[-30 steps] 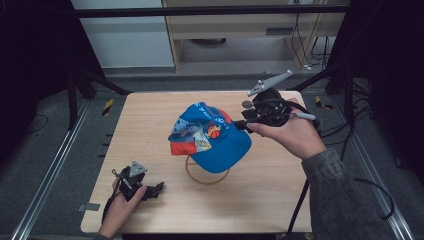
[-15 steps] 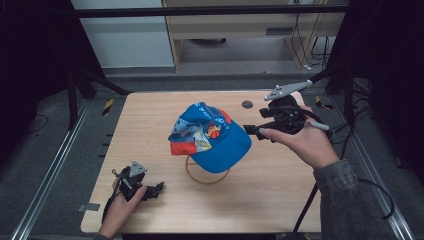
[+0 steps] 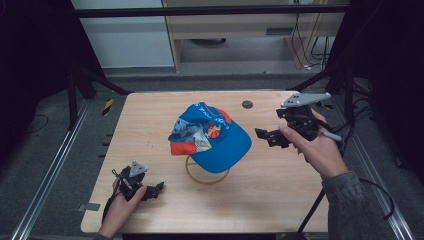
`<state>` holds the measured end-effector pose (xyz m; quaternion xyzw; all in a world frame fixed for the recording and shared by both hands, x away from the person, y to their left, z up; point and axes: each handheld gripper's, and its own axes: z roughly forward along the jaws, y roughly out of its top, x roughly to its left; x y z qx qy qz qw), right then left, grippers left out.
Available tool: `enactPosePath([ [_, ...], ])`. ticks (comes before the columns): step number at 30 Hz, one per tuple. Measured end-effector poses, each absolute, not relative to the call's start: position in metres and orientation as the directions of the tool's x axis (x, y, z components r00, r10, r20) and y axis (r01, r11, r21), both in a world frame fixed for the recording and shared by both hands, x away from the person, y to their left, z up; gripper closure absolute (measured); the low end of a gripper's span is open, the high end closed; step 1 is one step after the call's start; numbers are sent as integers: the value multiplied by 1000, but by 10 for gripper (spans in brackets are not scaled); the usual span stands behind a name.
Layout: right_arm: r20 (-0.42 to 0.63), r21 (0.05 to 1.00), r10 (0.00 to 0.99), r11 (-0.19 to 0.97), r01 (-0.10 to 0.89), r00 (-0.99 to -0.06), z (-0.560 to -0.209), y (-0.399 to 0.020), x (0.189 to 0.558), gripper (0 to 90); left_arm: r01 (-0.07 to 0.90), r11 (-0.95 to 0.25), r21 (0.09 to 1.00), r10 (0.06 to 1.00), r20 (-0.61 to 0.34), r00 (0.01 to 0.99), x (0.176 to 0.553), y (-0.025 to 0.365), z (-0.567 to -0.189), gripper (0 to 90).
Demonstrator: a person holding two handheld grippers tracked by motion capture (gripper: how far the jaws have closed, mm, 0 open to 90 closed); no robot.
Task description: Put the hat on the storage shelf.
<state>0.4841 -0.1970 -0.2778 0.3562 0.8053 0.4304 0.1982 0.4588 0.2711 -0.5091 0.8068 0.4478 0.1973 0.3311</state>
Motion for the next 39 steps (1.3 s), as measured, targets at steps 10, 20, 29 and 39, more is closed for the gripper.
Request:
enactPosePath([
  [10,5,835,773,346,428,-635,-295,-216,480,87,592,-380,711,853,22,521,459,271,-509,0],
  [20,-23,832,786,358,424,-617,-312,-224,478,105,592,-379,711,853,22,521,459,271,-509,0],
  [29,-30,817,813,355,455,-581,-362,-231,477,113,592,-380,711,853,22,521,459,271,-509,0],
  [39,-18,792,823,358,494,-568,-422,-228,476,118,592,-379,711,853,22,521,459,271,-509,0],
])
